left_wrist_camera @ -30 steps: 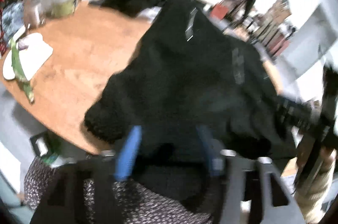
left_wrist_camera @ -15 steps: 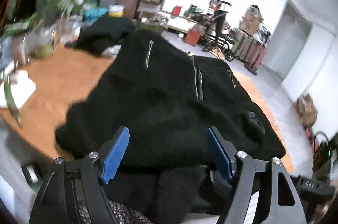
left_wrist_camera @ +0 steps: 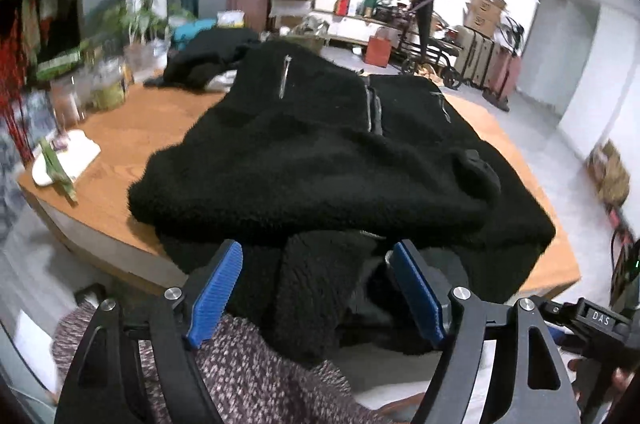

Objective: Fold clothes

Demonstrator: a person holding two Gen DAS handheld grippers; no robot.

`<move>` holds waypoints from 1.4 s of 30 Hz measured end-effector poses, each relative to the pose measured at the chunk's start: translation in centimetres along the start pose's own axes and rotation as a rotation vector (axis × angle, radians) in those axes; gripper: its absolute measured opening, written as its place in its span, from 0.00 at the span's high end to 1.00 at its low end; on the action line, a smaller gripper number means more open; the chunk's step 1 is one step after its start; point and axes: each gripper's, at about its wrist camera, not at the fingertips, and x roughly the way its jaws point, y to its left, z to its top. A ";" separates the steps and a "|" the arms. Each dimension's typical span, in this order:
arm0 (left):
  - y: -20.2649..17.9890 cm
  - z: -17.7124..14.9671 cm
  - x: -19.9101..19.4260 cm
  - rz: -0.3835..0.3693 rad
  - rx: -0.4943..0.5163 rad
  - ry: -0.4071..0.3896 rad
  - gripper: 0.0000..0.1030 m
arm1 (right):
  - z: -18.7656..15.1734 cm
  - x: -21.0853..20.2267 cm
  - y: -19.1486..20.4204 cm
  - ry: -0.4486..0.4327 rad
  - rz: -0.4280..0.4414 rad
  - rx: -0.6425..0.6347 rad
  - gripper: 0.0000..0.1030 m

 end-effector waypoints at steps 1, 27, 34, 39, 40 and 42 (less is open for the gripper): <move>-0.5 -0.2 -1.1 0.005 0.025 -0.029 0.24 | -0.3 -0.3 0.9 -0.014 -0.007 -0.042 0.12; 8.2 13.3 -4.1 -0.124 0.056 0.419 0.23 | 16.6 14.2 10.7 0.098 -0.223 -0.339 0.27; 7.7 15.2 -4.5 -0.076 0.077 0.392 0.23 | 13.3 15.1 13.9 0.232 -0.549 -0.606 0.23; 8.3 15.7 -3.5 -0.035 0.051 0.399 0.23 | 12.3 15.6 14.1 0.169 -0.626 -0.638 0.26; 8.2 15.7 -3.3 -0.006 0.058 0.395 0.23 | 12.0 15.2 14.3 0.138 -0.618 -0.649 0.27; 8.0 15.6 -2.8 0.043 0.077 0.391 0.23 | 11.4 14.6 14.7 0.093 -0.614 -0.704 0.24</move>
